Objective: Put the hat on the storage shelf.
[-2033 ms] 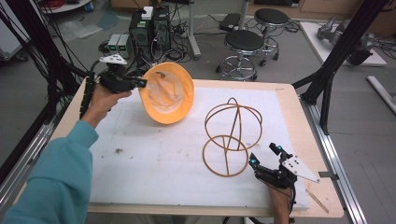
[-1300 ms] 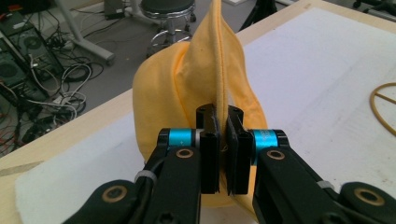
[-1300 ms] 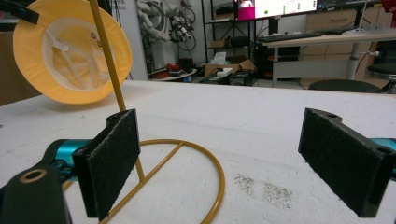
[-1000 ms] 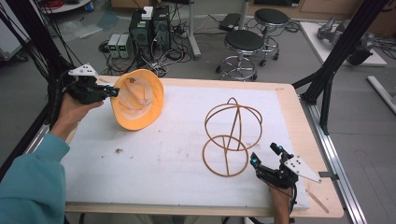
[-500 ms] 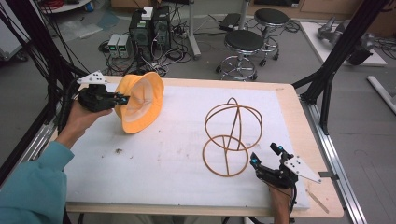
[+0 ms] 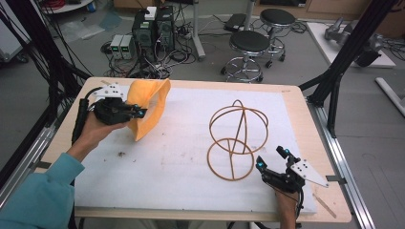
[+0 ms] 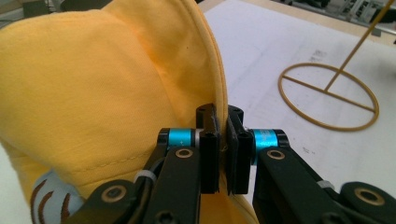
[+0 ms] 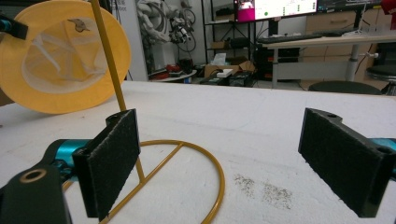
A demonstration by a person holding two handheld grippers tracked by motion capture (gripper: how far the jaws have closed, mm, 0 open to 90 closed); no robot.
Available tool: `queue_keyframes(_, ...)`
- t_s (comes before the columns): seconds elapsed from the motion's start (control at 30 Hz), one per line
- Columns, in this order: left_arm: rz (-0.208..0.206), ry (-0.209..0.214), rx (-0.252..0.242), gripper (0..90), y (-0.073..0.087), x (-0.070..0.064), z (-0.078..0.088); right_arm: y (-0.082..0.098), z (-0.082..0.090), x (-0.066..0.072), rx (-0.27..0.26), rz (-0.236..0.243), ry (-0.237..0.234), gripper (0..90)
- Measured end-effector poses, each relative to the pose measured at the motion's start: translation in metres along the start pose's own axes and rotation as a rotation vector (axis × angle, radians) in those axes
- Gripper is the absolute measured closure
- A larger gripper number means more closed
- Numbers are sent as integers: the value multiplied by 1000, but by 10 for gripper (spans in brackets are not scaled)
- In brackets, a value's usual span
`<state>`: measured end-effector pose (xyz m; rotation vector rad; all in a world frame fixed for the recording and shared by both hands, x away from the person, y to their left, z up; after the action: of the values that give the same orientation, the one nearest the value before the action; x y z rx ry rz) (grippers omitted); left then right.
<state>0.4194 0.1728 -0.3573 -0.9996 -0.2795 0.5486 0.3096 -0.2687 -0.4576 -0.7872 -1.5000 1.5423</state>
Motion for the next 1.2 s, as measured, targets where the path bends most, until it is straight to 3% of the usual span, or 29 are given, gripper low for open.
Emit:
queue_keyframes(0.27, 1, 69, -14, 851, 5, -26, -11, 0, 0, 0, 0, 0, -1, 115)
queue_keyframes(0.43, -34, 108, -2, 847, 12, -51, -24, 0, 0, 0, 1, 1, 0, 115)
queue_keyframes(0.57, -49, 128, 1, 822, 17, -64, -33, 0, 0, 0, 1, -1, -1, 115)
queue_keyframes(0.63, -40, 147, -6, 725, 18, -67, -36, 0, 0, 0, 0, -1, -2, 115)
queue_keyframes(0.7, -39, 165, -19, 565, 17, -71, -38, 0, 0, 0, -1, -3, -4, 115)
queue_keyframes(0.83, -36, 148, -23, 312, 15, -75, -39, 0, 0, -1, -1, -2, -5, 115)
queue_keyframes(0.9, -54, 154, -26, 182, 16, -75, -38, 0, 0, -1, -2, -2, -4, 115)
queue_keyframes(1.07, -33, 111, -74, 102, 13, -68, -33, 0, 0, 0, -3, 0, -4, 115)
queue_keyframes(1.2, -33, 78, -74, 89, 14, -63, -32, 0, 0, -1, -2, 0, -5, 115)
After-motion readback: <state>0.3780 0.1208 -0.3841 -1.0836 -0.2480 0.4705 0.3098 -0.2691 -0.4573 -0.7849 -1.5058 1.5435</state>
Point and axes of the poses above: each handheld gripper's, and its own axes: z roughly backward along the jaws, y roughly out of its underside, x roughly to its left, the point moved 7 cm from there along -z, roughly forward along the jaws, and after that the axes turned 2 degrees about x, right-handed, at the moved point
